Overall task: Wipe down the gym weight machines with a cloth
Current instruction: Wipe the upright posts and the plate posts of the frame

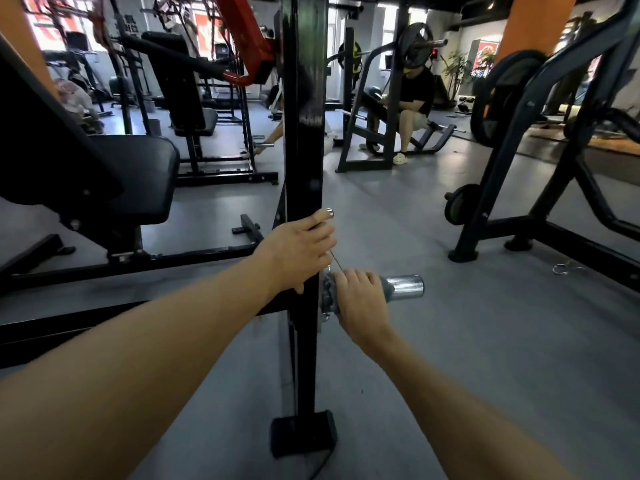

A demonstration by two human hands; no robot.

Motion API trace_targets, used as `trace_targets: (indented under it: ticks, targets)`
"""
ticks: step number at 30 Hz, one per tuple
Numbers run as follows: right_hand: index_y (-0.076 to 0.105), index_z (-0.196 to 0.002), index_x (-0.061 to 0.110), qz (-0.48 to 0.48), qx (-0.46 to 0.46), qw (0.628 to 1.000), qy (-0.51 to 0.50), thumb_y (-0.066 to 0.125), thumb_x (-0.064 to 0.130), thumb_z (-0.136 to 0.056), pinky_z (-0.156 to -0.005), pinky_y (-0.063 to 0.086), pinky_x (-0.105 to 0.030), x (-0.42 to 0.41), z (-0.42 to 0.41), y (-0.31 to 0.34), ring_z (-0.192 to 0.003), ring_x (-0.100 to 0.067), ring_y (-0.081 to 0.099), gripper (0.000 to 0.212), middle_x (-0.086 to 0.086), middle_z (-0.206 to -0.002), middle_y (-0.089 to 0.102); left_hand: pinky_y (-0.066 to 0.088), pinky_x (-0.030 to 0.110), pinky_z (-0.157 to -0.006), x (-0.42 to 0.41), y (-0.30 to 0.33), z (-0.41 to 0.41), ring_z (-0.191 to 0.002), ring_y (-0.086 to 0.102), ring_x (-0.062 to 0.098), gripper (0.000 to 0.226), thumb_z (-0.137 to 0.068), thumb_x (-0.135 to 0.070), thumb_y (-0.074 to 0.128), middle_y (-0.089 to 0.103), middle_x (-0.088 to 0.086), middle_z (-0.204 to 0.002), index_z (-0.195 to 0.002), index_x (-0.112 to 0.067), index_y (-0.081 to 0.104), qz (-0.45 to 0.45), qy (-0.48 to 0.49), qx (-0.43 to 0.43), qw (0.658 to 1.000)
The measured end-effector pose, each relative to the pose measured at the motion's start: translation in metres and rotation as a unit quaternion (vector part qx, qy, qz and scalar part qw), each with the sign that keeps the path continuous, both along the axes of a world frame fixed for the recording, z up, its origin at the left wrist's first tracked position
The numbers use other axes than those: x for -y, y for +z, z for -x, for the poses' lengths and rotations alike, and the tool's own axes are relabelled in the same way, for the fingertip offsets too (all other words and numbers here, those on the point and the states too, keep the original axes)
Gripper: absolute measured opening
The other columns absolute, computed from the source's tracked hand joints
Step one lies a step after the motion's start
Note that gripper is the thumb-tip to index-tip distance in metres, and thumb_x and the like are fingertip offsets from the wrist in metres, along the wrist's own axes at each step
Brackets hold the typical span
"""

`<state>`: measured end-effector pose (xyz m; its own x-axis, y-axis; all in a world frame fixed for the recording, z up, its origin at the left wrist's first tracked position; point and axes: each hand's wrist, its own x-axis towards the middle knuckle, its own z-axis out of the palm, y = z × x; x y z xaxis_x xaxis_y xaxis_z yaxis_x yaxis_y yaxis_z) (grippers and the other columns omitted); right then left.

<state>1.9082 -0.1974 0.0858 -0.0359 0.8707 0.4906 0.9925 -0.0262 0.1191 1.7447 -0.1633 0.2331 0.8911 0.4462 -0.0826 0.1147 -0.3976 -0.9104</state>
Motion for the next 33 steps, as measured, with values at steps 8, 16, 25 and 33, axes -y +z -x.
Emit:
trace_targets:
  ticks: [8, 16, 25, 33]
  targets:
    - [0.028, -0.158, 0.007, -0.019, 0.012, 0.999, 0.030, 0.061, 0.009, -0.085, -0.124, 0.023, -0.045, 0.038, -0.058, -0.028, -0.149, -0.031, 0.032, 0.080, -0.012, -0.159, 0.035, -0.005, 0.062, -0.121, 0.014, -0.008, -0.004, -0.143, 0.029, 0.041, 0.060, -0.102, -0.054, 0.043, 0.043, 0.015, -0.146, -0.144, -0.011, 0.045, -0.041, 0.018, -0.002, 0.999]
    - [0.034, -0.150, 0.004, 0.048, -0.098, 0.991, -0.082, 0.069, 0.014, -0.090, -0.127, 0.005, -0.046, 0.032, -0.034, 0.000, -0.152, -0.037, 0.021, 0.070, -0.017, -0.155, 0.038, -0.011, 0.063, -0.118, 0.019, -0.004, -0.006, -0.145, 0.027, 0.041, 0.060, -0.100, -0.054, 0.049, 0.041, 0.013, -0.148, -0.145, -0.015, 0.046, -0.051, 0.038, -0.002, 0.998]
    - [0.019, -0.160, 0.007, 0.059, -0.143, 0.988, 0.021, 0.074, 0.008, -0.084, -0.125, 0.003, -0.034, 0.041, 0.007, -0.001, -0.155, -0.026, 0.011, 0.093, -0.006, -0.167, 0.015, -0.023, 0.054, -0.119, 0.024, -0.013, 0.014, -0.150, -0.029, 0.036, 0.073, -0.106, -0.041, 0.029, -0.022, 0.012, -0.166, -0.159, -0.014, -0.013, -0.084, 0.044, -0.033, 0.995]
    - [0.069, -0.106, -0.003, 0.260, -0.518, 0.815, 0.004, 0.044, -0.006, -0.093, -0.081, 0.059, -0.037, 0.081, 0.008, 0.076, -0.095, -0.040, 0.069, 0.028, -0.025, -0.110, 0.070, -0.024, 0.049, -0.119, 0.023, 0.027, 0.049, -0.148, -0.034, 0.029, 0.073, -0.105, -0.032, 0.027, -0.033, 0.011, -0.161, -0.157, -0.013, -0.019, 0.003, -0.010, 0.110, 0.994]
